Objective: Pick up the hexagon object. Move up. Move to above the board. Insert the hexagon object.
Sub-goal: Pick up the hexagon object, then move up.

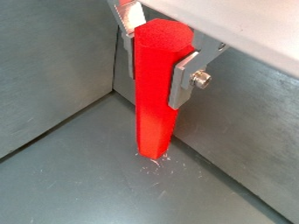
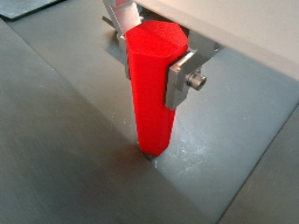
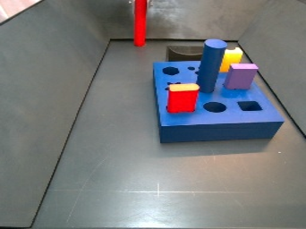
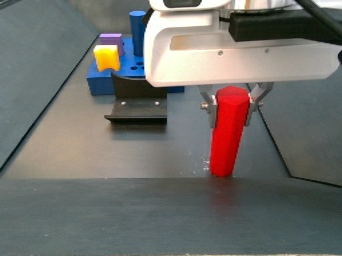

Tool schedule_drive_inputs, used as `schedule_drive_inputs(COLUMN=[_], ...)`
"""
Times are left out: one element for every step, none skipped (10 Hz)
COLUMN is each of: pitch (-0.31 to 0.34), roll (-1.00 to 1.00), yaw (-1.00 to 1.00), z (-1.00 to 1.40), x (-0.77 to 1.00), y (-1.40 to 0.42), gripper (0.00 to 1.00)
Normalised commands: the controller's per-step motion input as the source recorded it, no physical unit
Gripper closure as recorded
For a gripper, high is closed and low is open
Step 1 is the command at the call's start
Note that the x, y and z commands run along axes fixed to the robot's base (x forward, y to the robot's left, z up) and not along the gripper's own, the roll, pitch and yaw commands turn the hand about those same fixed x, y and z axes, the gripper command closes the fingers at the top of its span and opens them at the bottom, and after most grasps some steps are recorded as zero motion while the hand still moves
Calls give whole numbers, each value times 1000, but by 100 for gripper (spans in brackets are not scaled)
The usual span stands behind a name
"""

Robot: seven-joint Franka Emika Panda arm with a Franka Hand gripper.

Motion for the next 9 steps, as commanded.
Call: schedule_drive_inputs(pitch=[0,0,0,0,0,0,0,0,-5], roll=[0,0,0,0,0,0,0,0,0], yaw=[0,0,0,0,0,0,0,0,15], z=[0,0,0,0,0,0,0,833,845], x=[0,0,0,0,0,0,0,0,3], y=[0,0,0,0,0,0,0,0,2], gripper=[100,100,100,100,100,100,100,100,100])
